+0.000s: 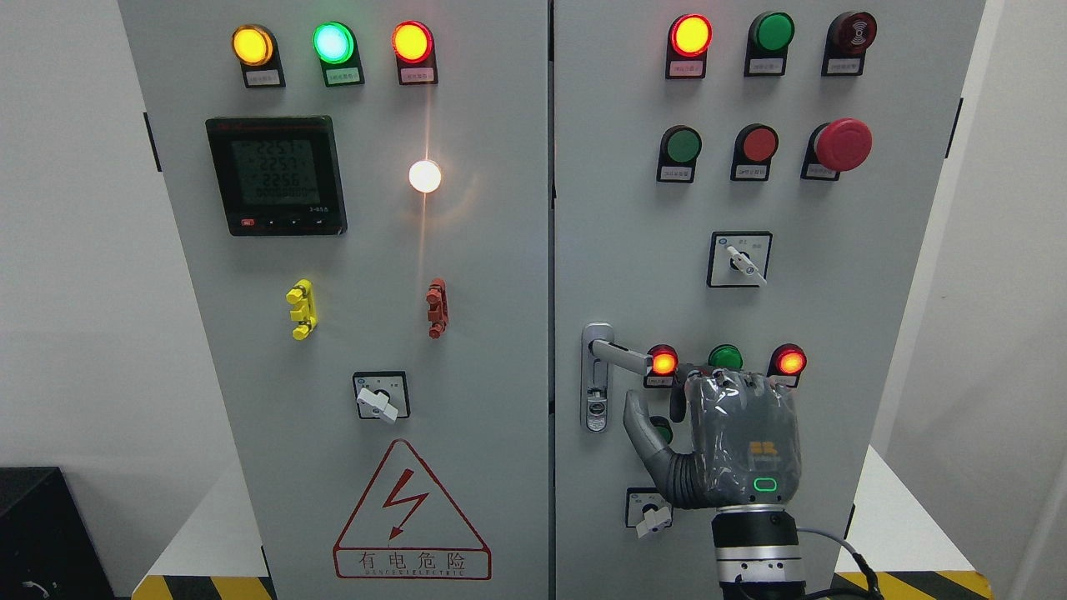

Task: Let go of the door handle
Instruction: 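Open the right hand fingers and pull it away from the handle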

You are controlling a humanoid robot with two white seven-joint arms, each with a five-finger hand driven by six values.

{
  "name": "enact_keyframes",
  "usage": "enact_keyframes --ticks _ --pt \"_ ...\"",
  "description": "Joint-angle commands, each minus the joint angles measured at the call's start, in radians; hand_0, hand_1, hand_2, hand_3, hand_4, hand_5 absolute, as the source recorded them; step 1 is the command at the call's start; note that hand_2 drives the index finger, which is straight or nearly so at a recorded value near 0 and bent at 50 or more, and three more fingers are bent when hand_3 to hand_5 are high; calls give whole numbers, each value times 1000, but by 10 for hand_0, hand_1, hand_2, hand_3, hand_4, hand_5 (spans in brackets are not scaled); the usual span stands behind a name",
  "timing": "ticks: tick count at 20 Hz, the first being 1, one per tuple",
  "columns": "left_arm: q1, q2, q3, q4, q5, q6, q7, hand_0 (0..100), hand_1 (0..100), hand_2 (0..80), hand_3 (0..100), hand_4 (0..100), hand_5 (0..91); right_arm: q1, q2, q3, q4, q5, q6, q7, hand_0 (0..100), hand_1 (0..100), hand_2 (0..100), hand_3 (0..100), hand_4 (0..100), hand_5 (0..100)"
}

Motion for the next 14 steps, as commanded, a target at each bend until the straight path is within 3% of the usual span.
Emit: enact_keyframes --ticks 1,4,7,14 --pt "-26 0 0 29 0 0 1 120 556 0 0 0 0 71 -7 -9 -81 -3 -33 0 474 241 536 732 750 669" --pt "-26 0 0 29 1 0 1 120 556 0 0 0 0 91 -6 -49 -121 -3 -101 -6 468 231 420 600 627 529" --pt "-26 0 0 29 0 0 1 120 556 0 0 0 0 108 -1 -145 -149 -29 -222 -6 462 226 326 513 541 423" --pt "-26 0 0 29 0 0 1 120 556 0 0 0 0 109 -1 -326 -176 -151 -417 -10 432 225 173 318 352 288"
